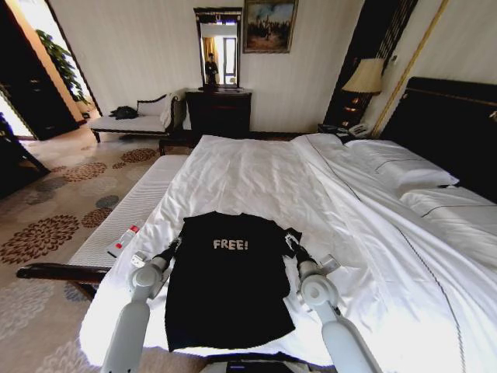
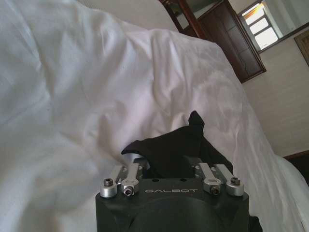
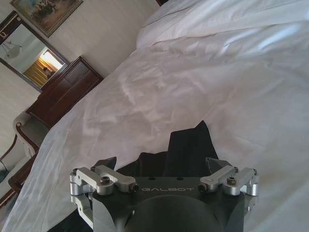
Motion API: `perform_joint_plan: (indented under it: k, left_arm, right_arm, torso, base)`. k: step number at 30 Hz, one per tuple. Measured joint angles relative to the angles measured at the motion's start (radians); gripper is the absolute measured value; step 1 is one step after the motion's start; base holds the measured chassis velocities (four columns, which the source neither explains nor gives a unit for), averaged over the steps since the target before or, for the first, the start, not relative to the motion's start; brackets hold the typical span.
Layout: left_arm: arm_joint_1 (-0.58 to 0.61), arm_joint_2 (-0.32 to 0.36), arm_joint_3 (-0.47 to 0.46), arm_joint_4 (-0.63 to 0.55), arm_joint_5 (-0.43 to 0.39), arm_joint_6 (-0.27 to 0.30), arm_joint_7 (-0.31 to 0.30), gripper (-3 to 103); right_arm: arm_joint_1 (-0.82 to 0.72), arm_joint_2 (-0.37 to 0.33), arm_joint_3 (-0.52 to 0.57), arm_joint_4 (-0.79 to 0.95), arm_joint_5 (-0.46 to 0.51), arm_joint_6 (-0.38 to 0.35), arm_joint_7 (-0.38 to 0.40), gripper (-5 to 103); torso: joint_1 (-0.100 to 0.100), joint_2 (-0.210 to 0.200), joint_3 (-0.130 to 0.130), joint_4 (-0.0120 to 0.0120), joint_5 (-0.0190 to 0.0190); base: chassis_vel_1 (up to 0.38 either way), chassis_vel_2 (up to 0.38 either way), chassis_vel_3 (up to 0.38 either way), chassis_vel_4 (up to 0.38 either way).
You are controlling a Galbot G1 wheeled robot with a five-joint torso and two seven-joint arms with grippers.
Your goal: Fold the clothes on the bed.
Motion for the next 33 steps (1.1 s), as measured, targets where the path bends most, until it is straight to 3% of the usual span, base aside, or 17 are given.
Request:
perform_joint_plan:
  k: [2, 5, 10, 13, 17, 26, 33]
  left_arm:
    - [0.001, 0.0, -0.001, 0.0, 0.003, -0.004, 0.002, 40]
    - [0.001, 0.002, -0.003, 0.0, 0.015, -0.011, 0.008, 24]
    - [0.001, 0.002, -0.004, 0.0, 0.03, -0.015, 0.013, 13]
    - [0.001, 0.004, -0.009, 0.0, 0.034, -0.016, 0.014, 1]
    - [-0.01, 0.024, -0.02, 0.001, 0.035, -0.017, 0.015, 0]
    - [-0.078, 0.153, -0.032, 0.049, 0.061, -0.017, 0.027, 0]
    - [-0.103, 0.19, -0.027, 0.095, 0.076, -0.017, 0.035, 0]
  right_arm:
    - [-0.001, 0.0, 0.0, 0.0, 0.0, 0.0, 0.0, 100]
    - [-0.002, 0.001, -0.002, -0.002, -0.001, 0.0, 0.0, 100]
    - [-0.003, 0.003, -0.003, -0.004, -0.001, 0.0, 0.0, 100]
    - [-0.004, 0.003, -0.003, -0.007, -0.002, 0.0, 0.0, 100]
    - [-0.004, 0.002, -0.002, -0.008, -0.002, 0.0, 0.0, 100]
    - [-0.003, 0.006, -0.009, -0.014, -0.002, 0.0, 0.0, 100]
    - [0.0, 0.006, -0.01, -0.017, -0.002, 0.0, 0.0, 100]
  torso:
    - [0.0, 0.0, 0.0, 0.0, -0.0001]
    - [0.0, 0.0, 0.0, 0.0, 0.0]
    - [0.0, 0.0, 0.0, 0.0, 0.0]
    - [0.0, 0.0, 0.0, 0.0, -0.0001]
    - [0.0, 0.0, 0.0, 0.0001, -0.0001]
    - [0.0, 0.0, 0.0, 0.0, 0.0]
    - [0.0, 0.0, 0.0, 0.0, -0.0002]
  base:
    - [0.0, 0.0, 0.0, 0.0]
    - [0.0, 0.0, 0.0, 0.0]
    - [0.0, 0.0, 0.0, 0.0]
    - [0.0, 0.0, 0.0, 0.0]
    - [0.0, 0.0, 0.0, 0.0]
    - [0.0, 0.0, 0.0, 0.0]
    - [0.0, 0.0, 0.0, 0.0]
